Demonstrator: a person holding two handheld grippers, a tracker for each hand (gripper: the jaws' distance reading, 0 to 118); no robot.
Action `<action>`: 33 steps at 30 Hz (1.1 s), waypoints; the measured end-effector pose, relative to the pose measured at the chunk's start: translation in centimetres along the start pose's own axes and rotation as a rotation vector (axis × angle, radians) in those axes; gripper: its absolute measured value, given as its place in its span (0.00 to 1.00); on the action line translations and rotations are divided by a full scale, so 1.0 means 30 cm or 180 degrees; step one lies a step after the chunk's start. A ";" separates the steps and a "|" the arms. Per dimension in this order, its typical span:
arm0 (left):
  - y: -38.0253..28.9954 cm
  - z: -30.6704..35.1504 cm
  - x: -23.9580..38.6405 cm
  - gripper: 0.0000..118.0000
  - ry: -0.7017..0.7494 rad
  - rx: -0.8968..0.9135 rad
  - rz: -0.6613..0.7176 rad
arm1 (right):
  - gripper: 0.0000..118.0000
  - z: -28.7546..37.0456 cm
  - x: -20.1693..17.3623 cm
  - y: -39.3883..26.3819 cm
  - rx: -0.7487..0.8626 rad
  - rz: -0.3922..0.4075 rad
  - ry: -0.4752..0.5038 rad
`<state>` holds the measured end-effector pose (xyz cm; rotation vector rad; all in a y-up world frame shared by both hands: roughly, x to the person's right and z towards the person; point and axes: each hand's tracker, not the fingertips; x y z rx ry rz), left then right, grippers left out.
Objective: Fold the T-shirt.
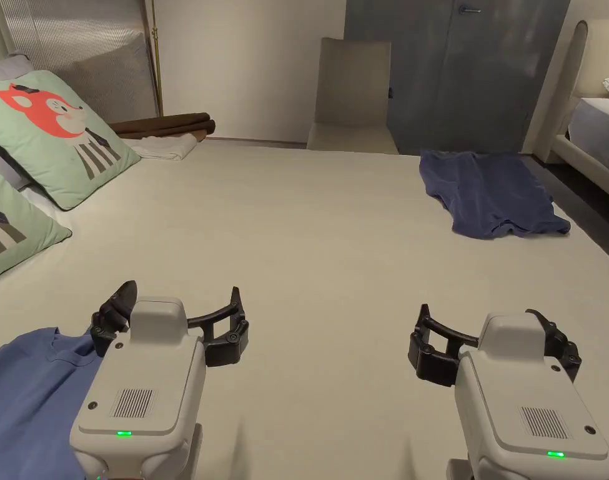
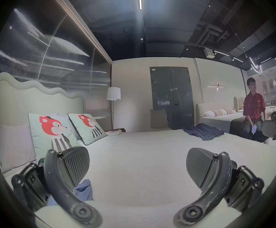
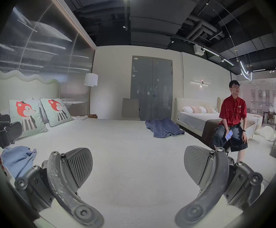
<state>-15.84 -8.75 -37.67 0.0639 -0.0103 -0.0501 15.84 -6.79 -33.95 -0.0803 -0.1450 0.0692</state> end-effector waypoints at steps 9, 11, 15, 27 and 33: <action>0.007 -0.003 -0.006 0.98 0.0025 0.0013 0.0026 | 0.95 0.004 -0.001 0.007 0.0019 -0.0022 -0.0010; 0.009 -0.004 -0.008 0.98 0.0023 0.0015 0.0030 | 0.95 0.006 -0.002 0.009 0.0033 0.0005 -0.0009; 0.011 -0.006 -0.014 0.98 0.0012 0.0025 0.0062 | 0.95 0.009 -0.004 0.011 0.0046 0.0049 -0.0015; 0.012 -0.005 -0.013 0.98 0.0002 0.0014 0.0061 | 0.95 0.010 -0.002 0.010 0.0050 0.0050 -0.0016; 0.015 -0.001 -0.014 0.98 -0.0002 0.0029 0.0052 | 0.95 0.012 -0.002 0.012 0.0061 0.0064 -0.0012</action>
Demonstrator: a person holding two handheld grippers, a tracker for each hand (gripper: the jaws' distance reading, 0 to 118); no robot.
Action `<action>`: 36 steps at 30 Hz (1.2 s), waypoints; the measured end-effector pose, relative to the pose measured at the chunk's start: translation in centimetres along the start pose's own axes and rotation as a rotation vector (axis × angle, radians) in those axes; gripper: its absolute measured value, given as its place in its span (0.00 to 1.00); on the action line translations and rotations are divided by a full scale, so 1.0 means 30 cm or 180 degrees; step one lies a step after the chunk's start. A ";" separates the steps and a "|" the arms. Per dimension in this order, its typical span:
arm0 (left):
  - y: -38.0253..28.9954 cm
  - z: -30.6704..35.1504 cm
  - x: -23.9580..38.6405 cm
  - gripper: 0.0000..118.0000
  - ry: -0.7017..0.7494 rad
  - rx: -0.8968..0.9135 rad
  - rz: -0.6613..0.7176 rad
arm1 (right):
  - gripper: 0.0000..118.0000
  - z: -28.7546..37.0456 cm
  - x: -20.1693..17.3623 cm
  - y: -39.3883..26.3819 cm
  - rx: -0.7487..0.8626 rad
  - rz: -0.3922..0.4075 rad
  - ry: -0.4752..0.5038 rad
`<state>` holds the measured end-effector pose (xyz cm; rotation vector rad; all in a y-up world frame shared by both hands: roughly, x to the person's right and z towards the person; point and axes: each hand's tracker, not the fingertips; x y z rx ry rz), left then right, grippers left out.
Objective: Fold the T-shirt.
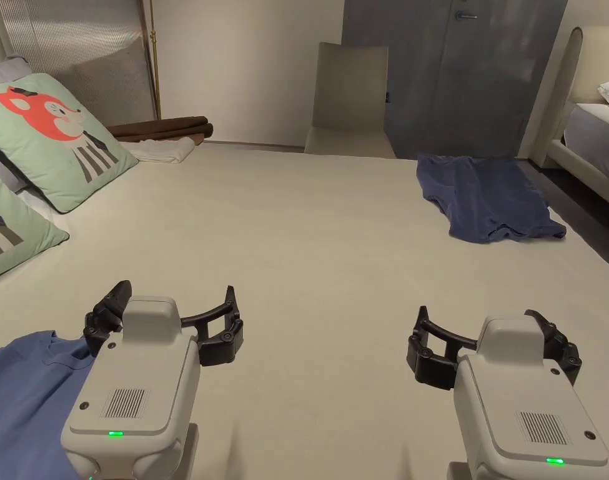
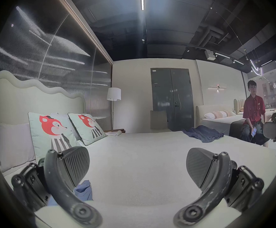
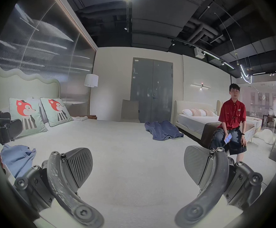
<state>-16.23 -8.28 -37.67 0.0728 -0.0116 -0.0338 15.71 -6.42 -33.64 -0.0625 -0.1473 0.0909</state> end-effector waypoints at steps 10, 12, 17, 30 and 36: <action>0.004 0.000 -0.002 0.98 -0.0034 -0.0006 -0.0005 | 0.95 0.002 0.000 0.007 0.0011 0.0014 0.0003; 0.005 0.001 -0.002 0.98 -0.0034 -0.0002 0.0000 | 0.96 0.004 0.001 0.010 0.0011 0.0014 0.0007; 0.009 0.004 -0.002 0.98 -0.0035 0.0008 -0.0004 | 0.96 0.005 0.003 0.011 0.0024 0.0015 0.0017; 0.009 0.010 -0.002 0.98 -0.0021 0.0010 -0.0013 | 0.96 0.009 0.007 0.016 0.0026 0.0022 0.0011; 0.005 0.011 -0.003 0.98 -0.0026 0.0003 -0.0035 | 0.96 0.009 0.008 0.015 0.0020 0.0025 0.0024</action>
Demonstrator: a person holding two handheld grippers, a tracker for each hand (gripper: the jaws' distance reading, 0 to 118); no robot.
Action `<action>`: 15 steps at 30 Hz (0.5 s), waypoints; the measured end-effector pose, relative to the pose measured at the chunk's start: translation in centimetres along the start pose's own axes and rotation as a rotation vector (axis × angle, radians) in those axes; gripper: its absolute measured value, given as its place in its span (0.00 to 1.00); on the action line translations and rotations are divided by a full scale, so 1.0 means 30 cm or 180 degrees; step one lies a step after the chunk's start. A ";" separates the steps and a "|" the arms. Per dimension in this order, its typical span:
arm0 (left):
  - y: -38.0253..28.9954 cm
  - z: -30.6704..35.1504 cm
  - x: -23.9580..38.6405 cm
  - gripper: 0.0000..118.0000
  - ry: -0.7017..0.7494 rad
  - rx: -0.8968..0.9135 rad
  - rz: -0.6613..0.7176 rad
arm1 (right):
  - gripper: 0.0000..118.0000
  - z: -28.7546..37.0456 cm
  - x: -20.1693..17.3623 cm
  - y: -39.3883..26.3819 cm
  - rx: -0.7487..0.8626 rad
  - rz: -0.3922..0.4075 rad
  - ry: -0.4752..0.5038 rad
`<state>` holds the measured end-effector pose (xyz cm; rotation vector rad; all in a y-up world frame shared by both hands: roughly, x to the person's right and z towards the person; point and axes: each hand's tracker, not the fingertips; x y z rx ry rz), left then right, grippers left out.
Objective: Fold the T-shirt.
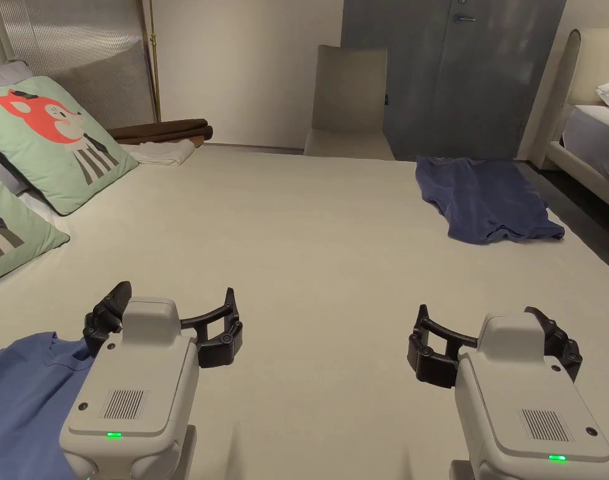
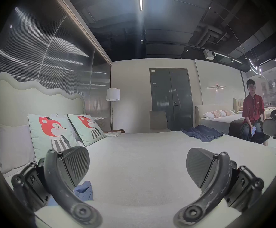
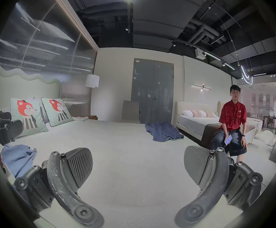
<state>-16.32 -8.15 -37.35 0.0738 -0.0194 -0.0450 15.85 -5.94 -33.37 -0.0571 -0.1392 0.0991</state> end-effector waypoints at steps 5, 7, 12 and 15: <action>-0.001 -0.002 -0.003 0.98 0.0006 -0.0013 0.0014 | 0.96 -0.002 0.001 -0.003 -0.0004 0.0004 0.0007; -0.002 -0.002 -0.004 0.98 0.0011 -0.0015 0.0004 | 0.96 -0.001 0.001 -0.003 0.0000 -0.0001 0.0006; -0.001 -0.003 -0.006 0.98 0.0018 -0.0009 0.0024 | 0.95 0.000 0.002 -0.003 0.0000 -0.0006 0.0010; 0.002 -0.004 -0.005 0.98 0.0013 -0.0006 0.0013 | 0.95 0.000 0.004 -0.003 -0.0001 -0.0010 0.0010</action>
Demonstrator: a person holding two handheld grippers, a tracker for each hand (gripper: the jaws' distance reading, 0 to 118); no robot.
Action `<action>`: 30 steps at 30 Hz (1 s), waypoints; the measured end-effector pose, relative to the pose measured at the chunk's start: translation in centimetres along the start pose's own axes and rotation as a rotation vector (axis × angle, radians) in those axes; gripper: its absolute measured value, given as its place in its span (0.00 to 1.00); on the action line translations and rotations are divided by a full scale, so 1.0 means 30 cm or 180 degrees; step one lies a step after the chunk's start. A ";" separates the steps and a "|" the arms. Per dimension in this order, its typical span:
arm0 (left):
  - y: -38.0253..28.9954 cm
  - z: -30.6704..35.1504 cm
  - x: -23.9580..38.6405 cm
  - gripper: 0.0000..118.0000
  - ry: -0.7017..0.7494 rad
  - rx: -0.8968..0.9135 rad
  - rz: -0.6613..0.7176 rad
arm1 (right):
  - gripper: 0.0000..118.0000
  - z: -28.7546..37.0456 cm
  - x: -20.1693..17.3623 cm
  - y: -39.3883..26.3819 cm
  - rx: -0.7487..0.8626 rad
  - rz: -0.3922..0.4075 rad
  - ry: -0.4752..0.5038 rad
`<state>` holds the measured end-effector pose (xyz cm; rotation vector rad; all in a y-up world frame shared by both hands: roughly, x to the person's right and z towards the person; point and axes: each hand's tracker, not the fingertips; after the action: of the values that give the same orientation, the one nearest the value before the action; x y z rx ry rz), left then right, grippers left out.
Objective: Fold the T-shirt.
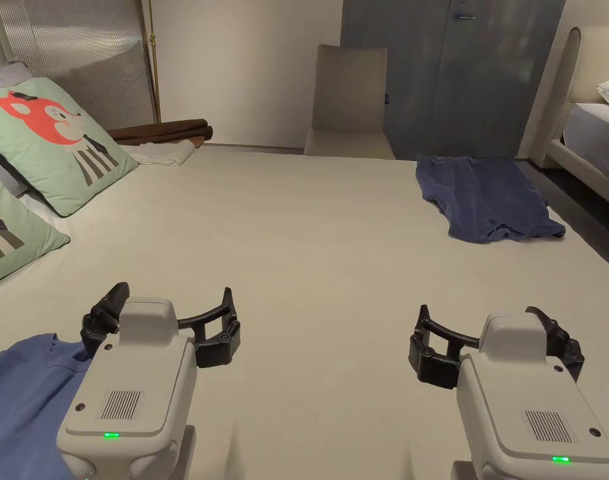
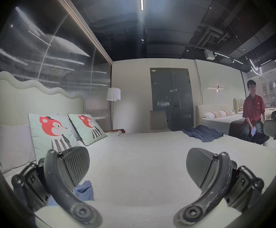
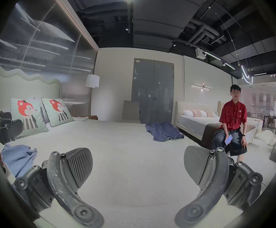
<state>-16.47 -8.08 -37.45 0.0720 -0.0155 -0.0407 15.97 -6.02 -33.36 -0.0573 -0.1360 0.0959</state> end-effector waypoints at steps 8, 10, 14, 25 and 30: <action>0.003 0.001 0.001 0.98 -0.0007 0.0014 0.0002 | 0.95 0.001 0.003 0.006 0.0003 -0.0012 -0.0001; 0.003 0.001 0.003 0.98 -0.0011 0.0013 -0.0008 | 0.95 0.001 0.003 0.006 0.0009 -0.0004 0.0000; 0.004 0.001 0.005 0.98 -0.0025 0.0023 -0.0028 | 0.96 0.004 0.003 0.007 0.0010 0.0005 -0.0008; 0.010 0.004 0.010 0.98 -0.0029 0.0031 -0.0028 | 0.96 0.011 0.009 0.009 0.0008 -0.0016 -0.0019; 0.013 0.005 0.012 0.95 -0.0035 0.0033 -0.0023 | 0.95 0.011 0.010 0.009 0.0010 -0.0013 -0.0017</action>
<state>-16.10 -7.72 -37.28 0.0822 -0.0266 -0.0481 16.20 -5.70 -33.00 -0.0537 -0.1412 0.0922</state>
